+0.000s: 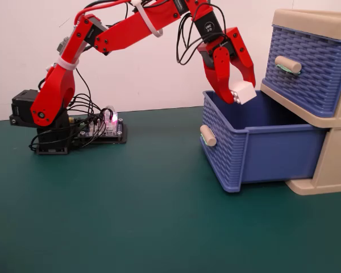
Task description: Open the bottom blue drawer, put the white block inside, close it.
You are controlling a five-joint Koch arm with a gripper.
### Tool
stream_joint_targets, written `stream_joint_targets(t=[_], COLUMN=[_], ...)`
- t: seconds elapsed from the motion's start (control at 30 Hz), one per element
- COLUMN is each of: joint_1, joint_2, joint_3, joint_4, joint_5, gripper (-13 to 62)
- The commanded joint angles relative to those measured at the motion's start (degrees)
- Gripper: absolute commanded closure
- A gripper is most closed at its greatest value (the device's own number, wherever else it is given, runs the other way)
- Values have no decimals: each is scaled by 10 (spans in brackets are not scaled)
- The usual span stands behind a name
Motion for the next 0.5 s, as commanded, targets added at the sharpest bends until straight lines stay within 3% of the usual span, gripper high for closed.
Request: stream_joint_targets(t=[0.0,0.27,0.47], joint_1=[-11,-4,-3], joint_2=[14,42,149], joint_3=[-38,-39,-30], joint_4=[-34,-14,212], joint_5=[19,31,25], gripper=[250,163,162])
